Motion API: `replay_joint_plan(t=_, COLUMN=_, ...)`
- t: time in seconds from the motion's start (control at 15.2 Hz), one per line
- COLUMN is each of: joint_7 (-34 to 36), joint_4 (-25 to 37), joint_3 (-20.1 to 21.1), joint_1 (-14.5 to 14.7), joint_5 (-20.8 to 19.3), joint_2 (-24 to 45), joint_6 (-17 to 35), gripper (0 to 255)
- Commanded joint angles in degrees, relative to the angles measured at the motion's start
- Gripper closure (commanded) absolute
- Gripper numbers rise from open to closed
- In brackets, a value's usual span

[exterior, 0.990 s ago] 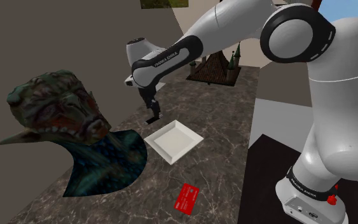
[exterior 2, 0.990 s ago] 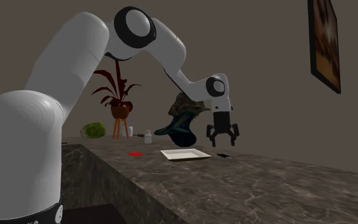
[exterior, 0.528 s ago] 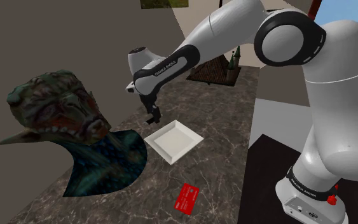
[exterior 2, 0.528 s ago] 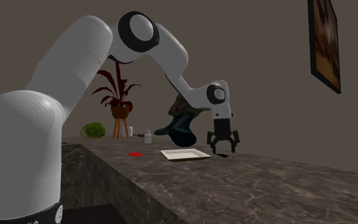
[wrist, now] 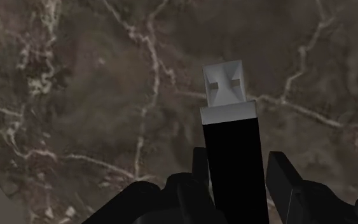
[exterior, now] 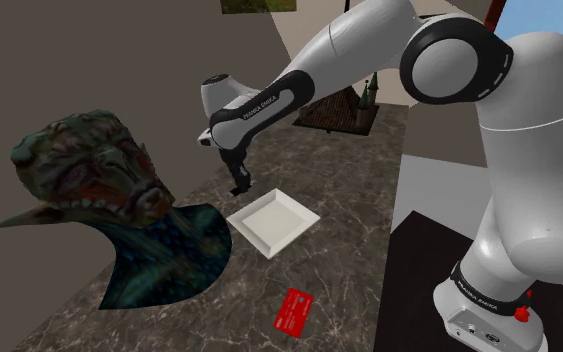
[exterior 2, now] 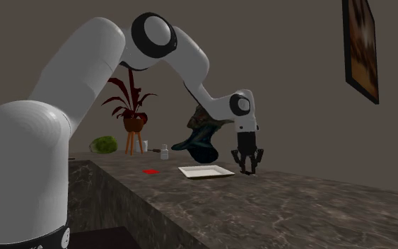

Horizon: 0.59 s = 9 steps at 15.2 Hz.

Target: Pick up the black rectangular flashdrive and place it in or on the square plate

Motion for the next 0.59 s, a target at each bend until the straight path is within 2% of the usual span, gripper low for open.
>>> replay_joint_plan(t=0.0, joint_7=0.0, joint_4=0.0, joint_3=-0.1, joint_1=-0.1, joint_5=-0.1, joint_2=0.2, joint_6=0.4, gripper=255)
replay_joint_plan(t=0.53, joint_7=0.0, joint_4=0.2, joint_3=-0.1, joint_1=-0.1, joint_5=0.0, joint_2=-0.1, joint_6=-0.2, gripper=255)
